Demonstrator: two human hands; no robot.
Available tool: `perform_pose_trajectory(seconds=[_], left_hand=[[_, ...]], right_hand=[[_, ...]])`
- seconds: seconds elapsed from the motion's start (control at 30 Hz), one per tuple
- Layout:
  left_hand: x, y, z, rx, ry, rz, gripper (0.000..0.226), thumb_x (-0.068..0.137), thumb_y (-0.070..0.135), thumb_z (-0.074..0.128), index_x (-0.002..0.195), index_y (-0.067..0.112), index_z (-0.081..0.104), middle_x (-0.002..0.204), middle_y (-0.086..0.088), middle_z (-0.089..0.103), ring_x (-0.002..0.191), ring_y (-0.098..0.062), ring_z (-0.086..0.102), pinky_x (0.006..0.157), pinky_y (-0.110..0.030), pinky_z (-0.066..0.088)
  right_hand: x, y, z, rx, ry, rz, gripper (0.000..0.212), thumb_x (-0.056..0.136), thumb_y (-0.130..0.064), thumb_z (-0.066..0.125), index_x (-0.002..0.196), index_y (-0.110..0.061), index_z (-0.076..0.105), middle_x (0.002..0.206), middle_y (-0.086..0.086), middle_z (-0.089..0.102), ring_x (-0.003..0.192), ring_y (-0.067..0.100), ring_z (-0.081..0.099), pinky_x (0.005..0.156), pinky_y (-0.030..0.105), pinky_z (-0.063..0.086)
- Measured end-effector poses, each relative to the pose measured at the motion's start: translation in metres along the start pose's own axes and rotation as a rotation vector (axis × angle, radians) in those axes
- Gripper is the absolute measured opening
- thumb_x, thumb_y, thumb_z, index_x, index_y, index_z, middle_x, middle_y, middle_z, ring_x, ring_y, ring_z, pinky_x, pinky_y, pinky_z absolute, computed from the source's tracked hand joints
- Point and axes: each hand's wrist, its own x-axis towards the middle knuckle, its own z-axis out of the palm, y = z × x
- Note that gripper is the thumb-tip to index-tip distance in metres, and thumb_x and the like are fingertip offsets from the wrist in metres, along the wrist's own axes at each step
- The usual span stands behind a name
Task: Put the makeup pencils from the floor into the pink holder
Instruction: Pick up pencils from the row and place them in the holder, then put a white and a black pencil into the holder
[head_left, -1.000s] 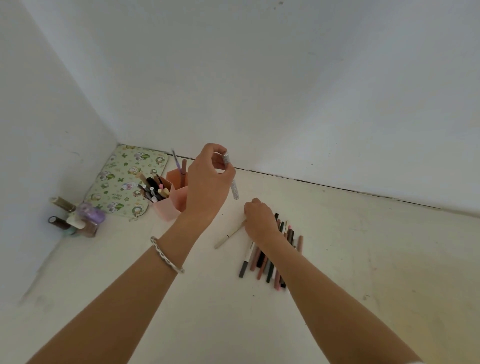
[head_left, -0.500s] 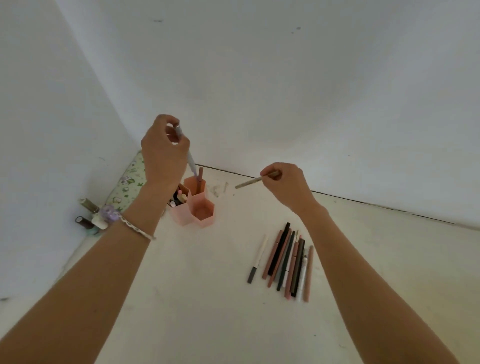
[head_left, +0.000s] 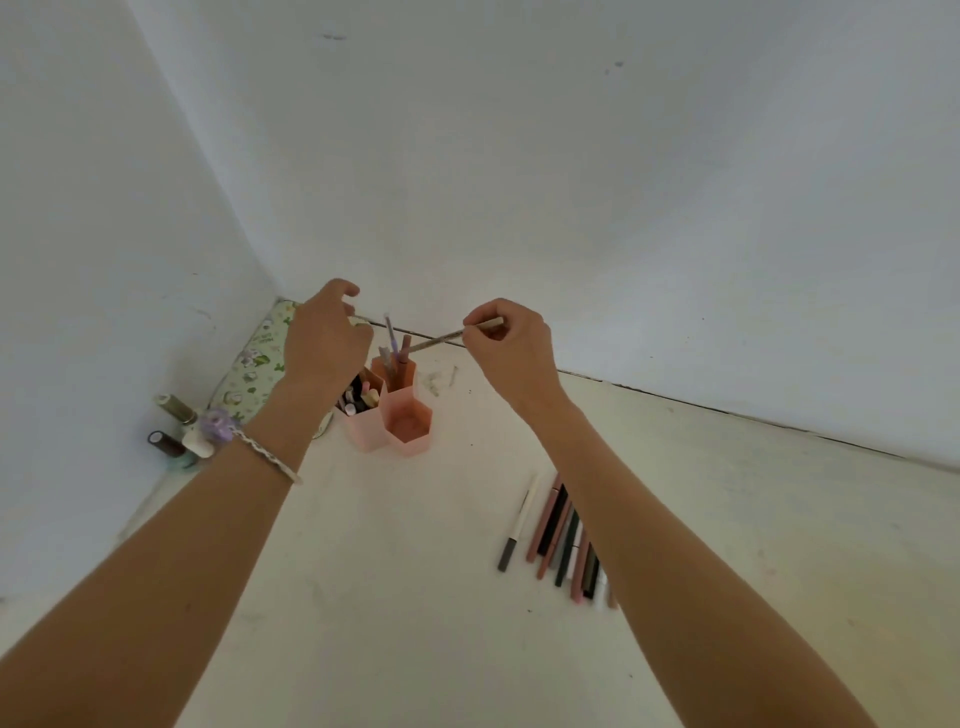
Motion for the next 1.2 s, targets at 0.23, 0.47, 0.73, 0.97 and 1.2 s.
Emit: perform_pose_trajectory(seconds=[0.23,0.47,0.73,0.97,1.2], left_hand=[[-0.010,0.011,-0.024,-0.130,0.081,0.037,0.035,0.087,0.007,0.055,0.119,0.019,0.058,0.100,0.001,0.065,0.086,-0.014,0.061,0.078,-0.032,0.053],[-0.054,0.048,0.027,-0.122,0.001,0.127,0.017,0.085,0.008,0.051,0.097,0.020,0.057,0.088,0.002,0.065,0.079,-0.019,0.065,0.071,-0.039,0.054],[-0.135,0.041,0.152,0.322,-0.583,0.121,0.028,0.084,0.021,0.058,0.110,0.011,0.052,0.109,-0.007,0.061,0.099,-0.027,0.062,0.072,-0.029,0.043],[-0.152,0.031,0.172,0.334,-0.598,0.151,0.032,0.091,0.018,0.055,0.120,0.008,0.047,0.110,-0.011,0.062,0.098,-0.029,0.062,0.080,-0.035,0.048],[-0.117,0.061,0.135,-0.087,-0.332,0.125,0.021,0.089,0.014,0.059,0.108,0.018,0.055,0.081,0.004,0.061,0.069,-0.014,0.061,0.065,-0.035,0.056]], right_hand=[[0.002,0.015,0.041,-0.129,-0.187,0.101,0.017,0.082,-0.006,0.063,0.098,-0.013,0.067,0.067,-0.008,0.058,0.056,0.004,0.051,0.051,0.016,0.038],[-0.003,0.035,0.006,-0.125,-0.086,0.114,0.043,0.085,-0.009,0.058,0.125,-0.021,0.052,0.086,0.000,0.065,0.067,0.008,0.058,0.057,0.021,0.045],[-0.020,0.075,-0.070,-0.207,-0.031,0.223,0.022,0.086,-0.007,0.053,0.102,-0.018,0.064,0.076,-0.001,0.060,0.060,0.012,0.054,0.056,0.021,0.042],[-0.031,0.106,-0.101,-0.229,0.005,0.292,0.019,0.085,-0.008,0.054,0.091,-0.020,0.066,0.079,-0.001,0.060,0.065,0.013,0.058,0.055,0.019,0.040],[-0.033,0.137,-0.097,-0.612,-0.046,0.483,0.019,0.081,-0.017,0.056,0.066,-0.010,0.047,0.061,0.002,0.051,0.052,0.020,0.047,0.051,0.022,0.036]])
